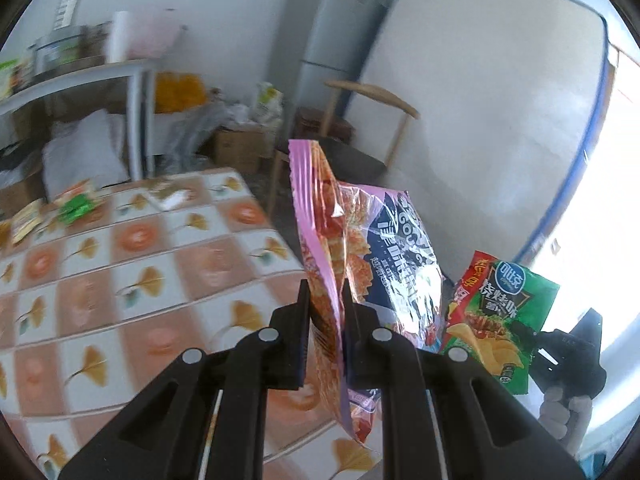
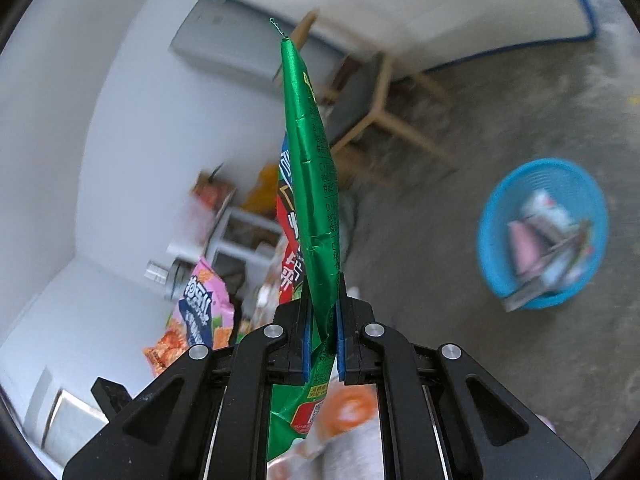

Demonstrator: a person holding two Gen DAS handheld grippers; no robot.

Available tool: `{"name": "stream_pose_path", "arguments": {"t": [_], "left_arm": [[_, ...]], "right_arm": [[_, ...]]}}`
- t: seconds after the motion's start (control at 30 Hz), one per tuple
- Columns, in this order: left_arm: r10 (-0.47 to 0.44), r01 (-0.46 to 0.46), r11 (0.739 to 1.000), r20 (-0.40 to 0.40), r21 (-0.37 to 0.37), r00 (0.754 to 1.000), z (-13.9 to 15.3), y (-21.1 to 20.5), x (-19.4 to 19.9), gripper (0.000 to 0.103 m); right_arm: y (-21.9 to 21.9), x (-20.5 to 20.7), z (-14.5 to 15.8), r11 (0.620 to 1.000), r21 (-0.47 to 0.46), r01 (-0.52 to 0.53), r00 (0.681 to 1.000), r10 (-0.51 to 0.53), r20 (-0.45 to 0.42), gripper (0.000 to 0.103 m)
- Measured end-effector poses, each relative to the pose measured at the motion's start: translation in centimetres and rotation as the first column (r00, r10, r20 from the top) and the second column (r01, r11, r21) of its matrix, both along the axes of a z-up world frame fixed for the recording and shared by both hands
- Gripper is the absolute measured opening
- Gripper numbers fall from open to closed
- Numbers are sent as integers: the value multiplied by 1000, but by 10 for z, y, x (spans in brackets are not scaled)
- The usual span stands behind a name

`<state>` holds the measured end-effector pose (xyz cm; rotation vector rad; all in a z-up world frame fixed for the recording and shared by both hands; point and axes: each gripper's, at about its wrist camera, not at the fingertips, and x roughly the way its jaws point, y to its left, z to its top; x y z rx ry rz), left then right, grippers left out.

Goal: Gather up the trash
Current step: 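Lift and carry the green and pink chip bags toward the blue wastebasket, then open both tools over the wastebasket to drop the chip bags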

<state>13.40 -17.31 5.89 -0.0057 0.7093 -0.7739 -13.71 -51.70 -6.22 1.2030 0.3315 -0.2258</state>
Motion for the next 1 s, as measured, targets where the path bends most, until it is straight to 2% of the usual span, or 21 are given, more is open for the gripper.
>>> {"name": "stream_pose_path", "arguments": {"t": [0.13,0.23,0.37,0.57,0.7,0.8,0.83,0.9,0.97,1.0], "left_arm": [[-88,90,994,-24,55,996,-15,-57,-4,13],[-140,147,985,-81,90,987,-33,-99,-4,13],[-179,206,968,-177,146,968,-64,-152,4,13],[-179,253,946,-325,203,929,-116,-224,22,13],[-149,258,942,-425,213,893,-149,-268,36,14],[-143,311,915,-515,256,845,-185,-302,40,22],[-125,317,910,-553,267,824,-199,-310,40,28],[-92,325,902,-609,284,788,-220,-319,41,32],[-68,321,901,-634,293,770,-231,-320,40,32],[-75,325,901,-635,288,769,-232,-319,38,33]], "right_arm": [[-18,-35,-29,993,63,103,994,-101,-36,8],[-29,-49,-57,978,137,155,987,-146,-74,8],[-40,-47,-97,942,258,216,971,-178,-162,8],[-59,-21,-137,899,339,278,952,-211,-222,9],[-71,3,-155,898,320,302,939,-221,-264,16],[-78,12,-173,887,337,317,929,-218,-300,40],[-79,10,-176,882,333,333,920,-226,-320,42],[-79,3,-184,871,341,353,912,-239,-334,44],[-79,-7,-185,865,345,365,910,-252,-330,46],[-80,-14,-185,867,335,368,907,-257,-333,47]]}}
